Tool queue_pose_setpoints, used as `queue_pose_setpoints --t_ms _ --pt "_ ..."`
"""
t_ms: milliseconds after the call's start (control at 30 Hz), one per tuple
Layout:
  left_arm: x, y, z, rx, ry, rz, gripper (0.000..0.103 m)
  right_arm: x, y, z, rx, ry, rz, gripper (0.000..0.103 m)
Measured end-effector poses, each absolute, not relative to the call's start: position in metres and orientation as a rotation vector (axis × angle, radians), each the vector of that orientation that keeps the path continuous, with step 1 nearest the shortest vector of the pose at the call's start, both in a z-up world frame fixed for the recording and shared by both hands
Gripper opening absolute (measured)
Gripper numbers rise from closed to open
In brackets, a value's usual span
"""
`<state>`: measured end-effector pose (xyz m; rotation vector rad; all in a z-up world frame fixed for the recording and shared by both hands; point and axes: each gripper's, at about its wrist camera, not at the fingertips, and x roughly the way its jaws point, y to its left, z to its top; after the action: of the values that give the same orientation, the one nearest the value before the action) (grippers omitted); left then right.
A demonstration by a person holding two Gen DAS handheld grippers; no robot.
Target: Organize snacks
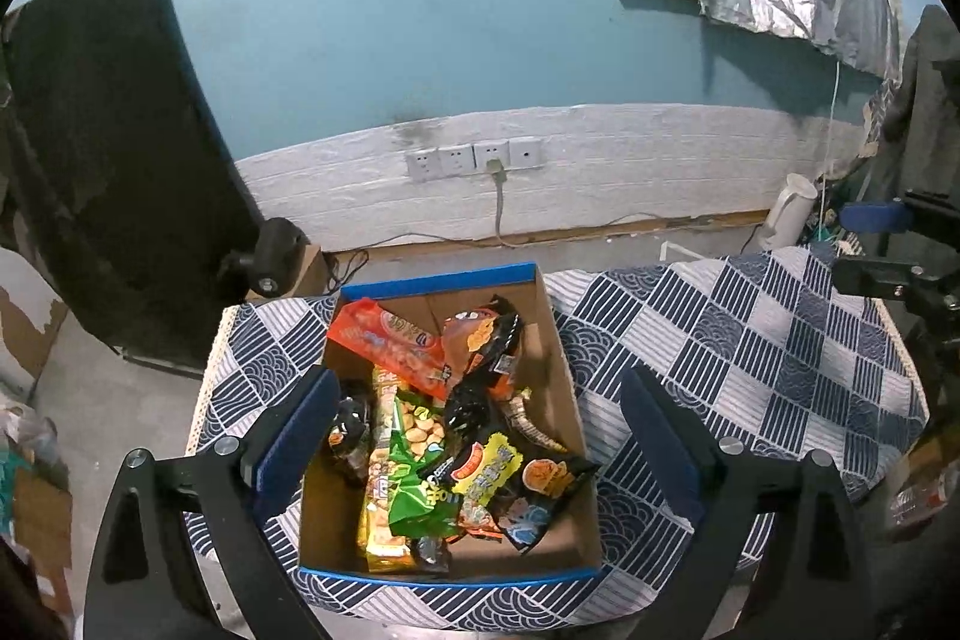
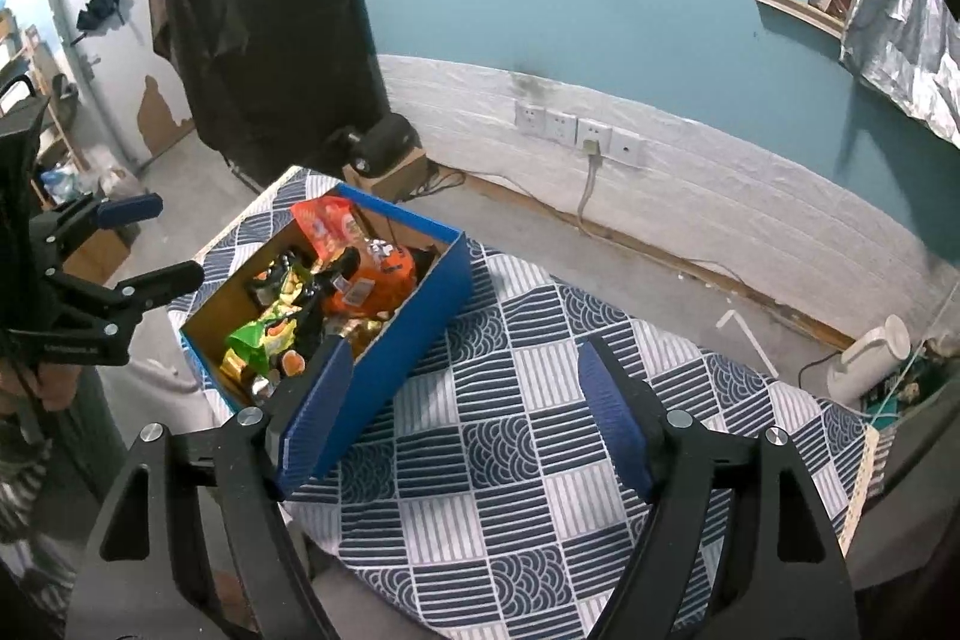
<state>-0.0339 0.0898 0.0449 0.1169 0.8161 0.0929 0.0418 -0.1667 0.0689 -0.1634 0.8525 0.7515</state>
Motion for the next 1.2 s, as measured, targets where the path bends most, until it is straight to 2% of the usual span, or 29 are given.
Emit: queue_pose_setpoints --t_ms 1200 --pt "-0.0327 0.0853 0.0395 0.155 0.845 0.099 0.096 0.0363 -0.1624 0.0706 -0.177 0.854 0.761 0.078"
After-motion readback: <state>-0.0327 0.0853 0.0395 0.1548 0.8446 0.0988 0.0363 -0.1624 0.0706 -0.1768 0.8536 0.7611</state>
